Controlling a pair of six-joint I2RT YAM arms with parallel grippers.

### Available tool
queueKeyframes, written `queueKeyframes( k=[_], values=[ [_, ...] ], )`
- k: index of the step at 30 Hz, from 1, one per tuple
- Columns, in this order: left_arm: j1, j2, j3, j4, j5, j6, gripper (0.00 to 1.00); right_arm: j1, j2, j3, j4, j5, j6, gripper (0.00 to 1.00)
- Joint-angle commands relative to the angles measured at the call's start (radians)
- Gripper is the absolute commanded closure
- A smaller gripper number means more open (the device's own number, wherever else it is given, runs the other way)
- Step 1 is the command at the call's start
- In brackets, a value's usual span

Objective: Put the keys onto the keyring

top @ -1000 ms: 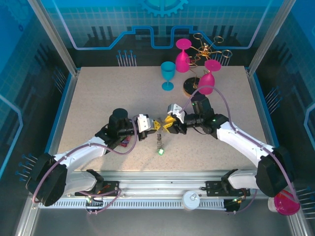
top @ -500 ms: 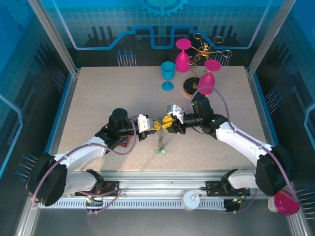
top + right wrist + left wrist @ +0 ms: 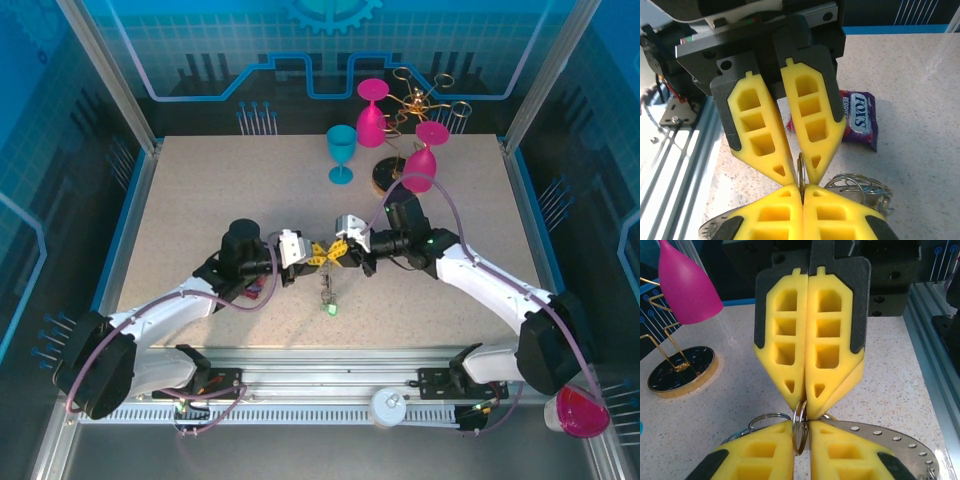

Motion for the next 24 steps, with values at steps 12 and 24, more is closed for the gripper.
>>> queueKeyframes(
  k=[12, 24],
  values=[
    [-0.005, -0.028, 0.159, -0.301, -0.031, 0.105, 1.0, 0.146, 0.091, 0.277, -0.447, 0.265, -0.258, 1.0],
    [-0.005, -0.026, 0.029, 0.052, 0.133, -0.008, 1.0, 0.004, 0.012, 0.017, -0.009, -0.033, 0.021, 0.84]
  ],
)
